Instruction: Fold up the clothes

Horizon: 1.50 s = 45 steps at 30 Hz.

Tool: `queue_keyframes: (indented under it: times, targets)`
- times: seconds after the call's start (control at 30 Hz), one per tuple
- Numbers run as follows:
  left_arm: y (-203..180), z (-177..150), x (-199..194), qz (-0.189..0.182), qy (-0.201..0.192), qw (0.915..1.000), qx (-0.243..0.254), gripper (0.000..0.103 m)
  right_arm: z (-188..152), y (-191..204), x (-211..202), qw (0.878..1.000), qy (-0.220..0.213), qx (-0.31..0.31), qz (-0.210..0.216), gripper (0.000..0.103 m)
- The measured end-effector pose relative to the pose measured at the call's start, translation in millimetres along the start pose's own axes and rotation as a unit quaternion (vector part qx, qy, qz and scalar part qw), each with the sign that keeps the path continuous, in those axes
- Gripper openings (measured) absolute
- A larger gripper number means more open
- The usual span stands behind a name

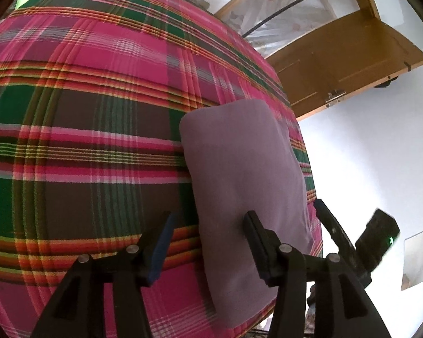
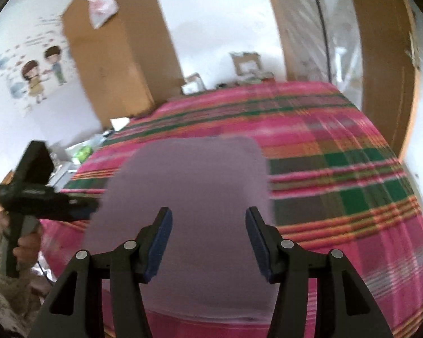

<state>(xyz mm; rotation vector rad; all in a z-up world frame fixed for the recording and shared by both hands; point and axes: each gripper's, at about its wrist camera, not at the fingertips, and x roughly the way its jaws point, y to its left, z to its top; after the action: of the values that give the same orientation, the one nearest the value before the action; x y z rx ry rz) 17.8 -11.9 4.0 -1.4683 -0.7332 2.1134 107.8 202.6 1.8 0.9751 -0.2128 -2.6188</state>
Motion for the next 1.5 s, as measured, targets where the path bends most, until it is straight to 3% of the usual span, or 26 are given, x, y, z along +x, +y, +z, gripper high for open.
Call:
queue_keyframes:
  times: [0.1, 0.23, 0.53, 0.97, 1.23, 1.5]
  targets:
    - [2, 0, 2, -0.017, 0.014, 0.9998, 0.002, 0.053, 3, -25, 7, 0.999, 0.027, 0.021, 0.002, 0.056]
    - [7, 0, 9, -0.067, 0.044, 0.9967, -0.012, 0.054, 3, -46, 24, 0.997, 0.062, 0.042, 0.029, 0.057]
    - [17, 8, 20, -0.11, 0.064, 0.991, -0.041, 0.054, 16, -74, 52, 0.979, 0.124, 0.082, 0.142, 0.057]
    - [24, 16, 26, -0.129, 0.083, 0.987, -0.048, 0.056, 28, -74, 74, 0.951, 0.178, 0.084, 0.24, 0.061]
    - [21, 20, 30, -0.128, 0.089, 0.9866, -0.048, 0.058, 32, -72, 87, 0.937, 0.204, 0.088, 0.272, 0.063]
    - [47, 10, 14, -0.125, 0.084, 0.9872, -0.052, 0.052, 33, -58, 85, 0.947, 0.201, 0.065, 0.242, 0.063]
